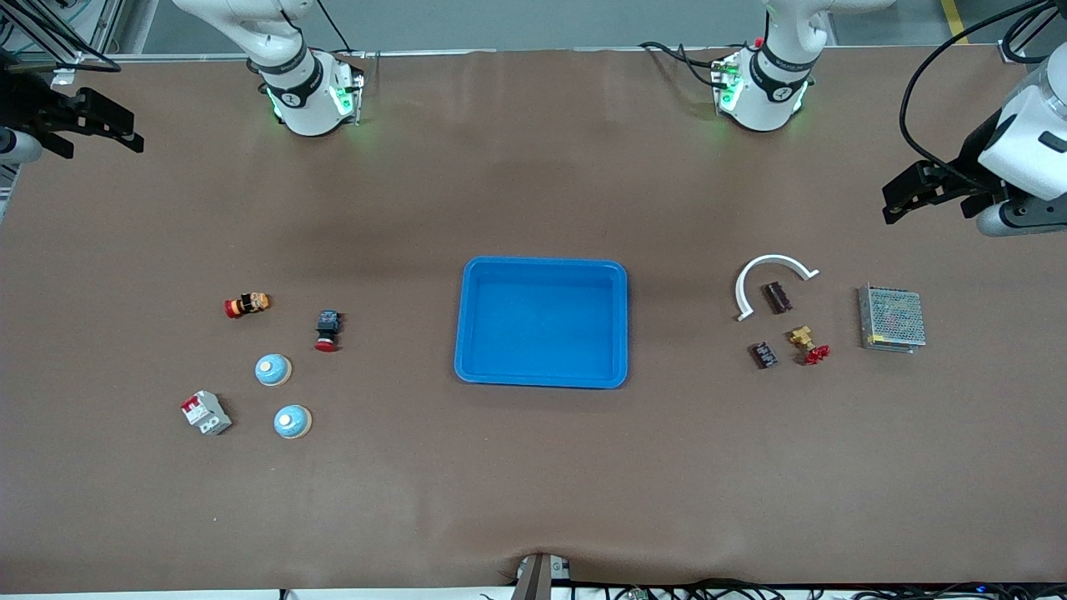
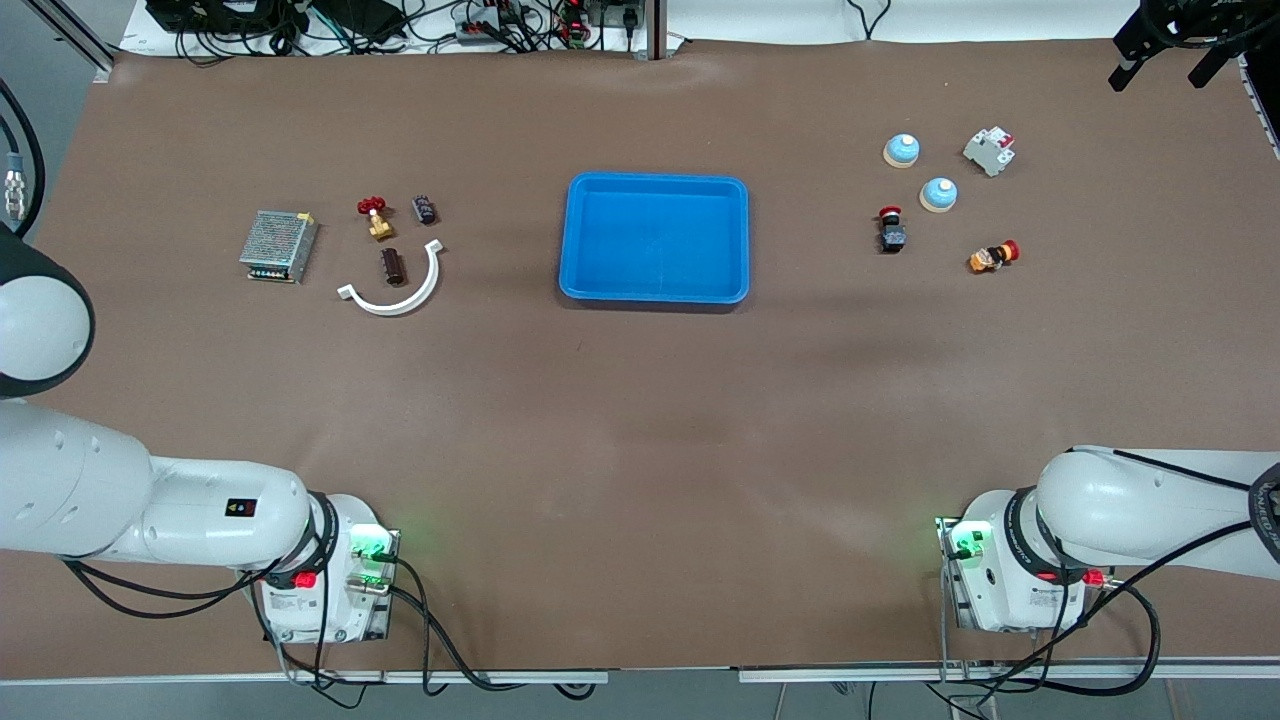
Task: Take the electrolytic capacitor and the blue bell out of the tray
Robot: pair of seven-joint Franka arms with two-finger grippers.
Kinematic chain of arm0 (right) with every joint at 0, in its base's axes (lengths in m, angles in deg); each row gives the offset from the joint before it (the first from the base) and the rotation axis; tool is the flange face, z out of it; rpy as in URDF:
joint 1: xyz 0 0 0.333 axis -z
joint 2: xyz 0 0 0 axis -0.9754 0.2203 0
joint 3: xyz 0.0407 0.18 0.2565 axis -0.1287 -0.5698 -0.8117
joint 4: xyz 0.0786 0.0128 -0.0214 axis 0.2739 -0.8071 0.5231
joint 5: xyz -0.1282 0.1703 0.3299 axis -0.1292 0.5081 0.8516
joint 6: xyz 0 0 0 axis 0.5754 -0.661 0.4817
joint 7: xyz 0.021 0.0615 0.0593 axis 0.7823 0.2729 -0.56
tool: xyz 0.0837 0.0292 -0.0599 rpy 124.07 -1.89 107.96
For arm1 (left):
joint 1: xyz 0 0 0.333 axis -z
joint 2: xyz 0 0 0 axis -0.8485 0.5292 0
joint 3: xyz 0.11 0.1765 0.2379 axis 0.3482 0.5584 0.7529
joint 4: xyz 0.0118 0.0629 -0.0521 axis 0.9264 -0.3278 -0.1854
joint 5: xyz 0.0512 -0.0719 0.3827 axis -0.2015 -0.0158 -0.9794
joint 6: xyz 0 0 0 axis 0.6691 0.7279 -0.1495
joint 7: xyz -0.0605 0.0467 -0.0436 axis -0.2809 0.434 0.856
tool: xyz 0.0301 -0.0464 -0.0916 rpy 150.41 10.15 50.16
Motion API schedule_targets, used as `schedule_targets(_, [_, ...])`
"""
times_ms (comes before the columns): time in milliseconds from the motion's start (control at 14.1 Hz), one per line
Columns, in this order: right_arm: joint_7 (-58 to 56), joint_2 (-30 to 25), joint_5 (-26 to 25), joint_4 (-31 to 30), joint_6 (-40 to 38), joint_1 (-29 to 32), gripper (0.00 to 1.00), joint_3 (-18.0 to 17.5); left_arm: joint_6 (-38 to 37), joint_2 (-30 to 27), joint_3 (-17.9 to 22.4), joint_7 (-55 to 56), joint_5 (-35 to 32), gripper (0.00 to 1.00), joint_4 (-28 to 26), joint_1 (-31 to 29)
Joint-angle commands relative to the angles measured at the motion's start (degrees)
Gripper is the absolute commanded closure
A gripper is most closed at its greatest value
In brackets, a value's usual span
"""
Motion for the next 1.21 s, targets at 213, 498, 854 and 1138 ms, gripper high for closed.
schedule_targets(213, [-0.6, -1.5, -0.5, -0.9, 0.4, 1.0, 0.0, -0.7, -0.8, 0.4, -0.2, 0.1, 0.3, 0.0, 1.2, 0.1])
schedule_targets(498, [-0.6, -1.5, -0.6, -0.8, 0.3, 0.9, 0.0, -0.7, -0.8, 0.4, -0.2, 0.1, 0.3, 0.0, 1.1, -0.3])
schedule_targets(854, [-0.6, -1.5, -0.6, -0.8, 0.3, 0.3, 0.0, -0.4, -0.8, 0.4, -0.2, 0.1, 0.2, 0.0, 1.1, -0.1])
schedule_targets(1138, [-0.6, -1.5, -0.6, -0.8, 0.2, 0.0, 0.0, -0.1, -0.8, 0.4, -0.2, 0.1, 0.2, 0.0, 1.1, 0.0])
